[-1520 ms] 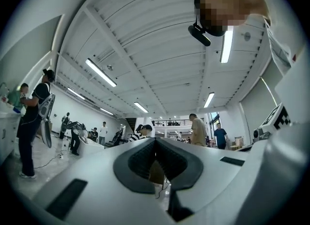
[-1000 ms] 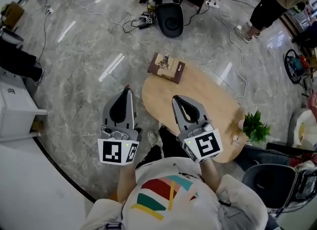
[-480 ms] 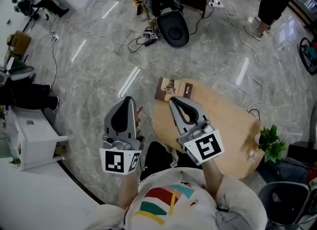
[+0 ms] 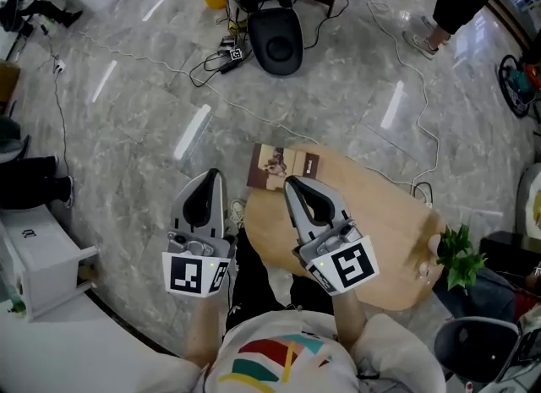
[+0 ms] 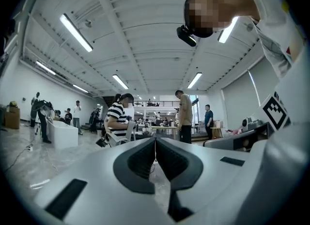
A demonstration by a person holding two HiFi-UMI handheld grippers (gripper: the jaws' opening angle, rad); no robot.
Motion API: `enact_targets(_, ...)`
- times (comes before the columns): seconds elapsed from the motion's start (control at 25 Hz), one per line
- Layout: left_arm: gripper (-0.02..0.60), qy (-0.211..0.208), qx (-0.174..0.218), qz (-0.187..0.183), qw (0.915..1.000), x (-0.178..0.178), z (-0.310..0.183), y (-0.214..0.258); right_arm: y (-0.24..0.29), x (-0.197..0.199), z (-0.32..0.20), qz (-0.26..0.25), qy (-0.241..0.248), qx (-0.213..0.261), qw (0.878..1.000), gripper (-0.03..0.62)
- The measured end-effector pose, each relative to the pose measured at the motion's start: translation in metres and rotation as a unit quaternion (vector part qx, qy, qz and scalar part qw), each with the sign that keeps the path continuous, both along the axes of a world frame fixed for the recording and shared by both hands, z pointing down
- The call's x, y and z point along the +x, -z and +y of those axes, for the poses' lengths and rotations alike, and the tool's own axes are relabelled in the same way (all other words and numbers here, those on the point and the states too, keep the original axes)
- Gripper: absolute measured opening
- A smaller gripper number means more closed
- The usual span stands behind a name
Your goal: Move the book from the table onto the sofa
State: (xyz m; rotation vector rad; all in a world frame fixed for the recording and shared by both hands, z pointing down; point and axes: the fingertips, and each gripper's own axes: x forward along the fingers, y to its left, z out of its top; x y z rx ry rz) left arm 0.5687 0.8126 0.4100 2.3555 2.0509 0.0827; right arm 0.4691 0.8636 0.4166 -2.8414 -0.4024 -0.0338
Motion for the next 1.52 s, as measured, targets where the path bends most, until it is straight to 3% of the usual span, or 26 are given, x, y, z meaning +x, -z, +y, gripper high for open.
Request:
enact_targets(0.12, 0.009, -0.028, 0.022, -0.053, 0.9979, 0.023, 0.018, -0.037, -0.023, 0.020, 0.008, 0.016, 0.000, 0.046, 0.999, 0.014)
enact_targets(0.24, 0.014, -0.057, 0.014, -0.143, 0.9880, 0.043, 0.036, -0.077, -0.049, 0.036, 0.019, 0.020, -0.010, 0.067, 0.997, 0.014)
enact_targets(0.32, 0.186, -0.072, 0.010, -0.228, 0.9709, 0.056, 0.047, -0.112, -0.066, 0.044, 0.025, 0.020, -0.016, 0.074, 0.997, 0.014)
enact_targets(0.36, 0.237, -0.073, 0.007, -0.275, 0.9588, 0.063, 0.053, -0.132, -0.075, 0.048, 0.029, 0.019, -0.017, 0.079, 0.997, 0.014)
enact_targets(0.48, 0.296, -0.064, 0.012, -0.387, 0.9196, 0.081, 0.067, -0.204, -0.107, 0.052, 0.038, 0.006, -0.020, 0.094, 0.995, 0.014)
enact_targets(0.56, 0.310, -0.067, 0.046, -0.426, 0.9012, 0.081, 0.071, -0.260, -0.133, 0.050, 0.041, -0.011, -0.024, 0.106, 0.994, 0.014)
enact_targets(0.72, 0.319, -0.089, 0.135, -0.464, 0.8710, 0.069, 0.073, -0.363, -0.184, 0.046, 0.046, -0.047, -0.033, 0.130, 0.990, 0.014)
enact_targets(0.92, 0.402, -0.085, 0.210, -0.497, 0.8380, 0.056, 0.063, -0.451, -0.225, 0.047, 0.041, -0.062, -0.028, 0.166, 0.984, 0.014)
enact_targets(1.08, 0.426, -0.114, 0.243, -0.527, 0.8067, 0.036, 0.062, -0.489, -0.245, 0.055, 0.036, -0.061, -0.015, 0.192, 0.979, 0.014)
enact_targets(1.16, 0.426, -0.124, 0.245, -0.542, 0.7944, 0.030, 0.062, -0.499, -0.251, 0.058, 0.033, -0.062, -0.013, 0.201, 0.977, 0.014)
enact_targets(1.28, 0.426, -0.144, 0.258, -0.568, 0.7677, 0.018, 0.060, -0.513, -0.258, 0.059, 0.031, -0.064, -0.013, 0.212, 0.975, 0.014)
enact_targets(1.36, 0.425, -0.167, 0.263, -0.577, 0.7548, 0.009, 0.063, -0.514, -0.261, 0.059, 0.032, -0.065, -0.013, 0.216, 0.974, 0.014)
enact_targets(1.44, 0.415, -0.189, 0.267, -0.584, 0.7428, -0.003, 0.065, -0.512, -0.263, 0.057, 0.033, -0.069, -0.012, 0.217, 0.974, 0.014)
enact_targets(1.48, 0.348, -0.195, 0.273, -0.585, 0.7387, -0.009, 0.062, -0.512, -0.264, 0.056, 0.033, -0.071, -0.012, 0.217, 0.973, 0.014)
enact_targets(1.52, 0.281, -0.196, 0.277, -0.580, 0.7403, -0.012, 0.059, -0.511, -0.263, 0.055, 0.033, -0.073, -0.012, 0.217, 0.973, 0.014)
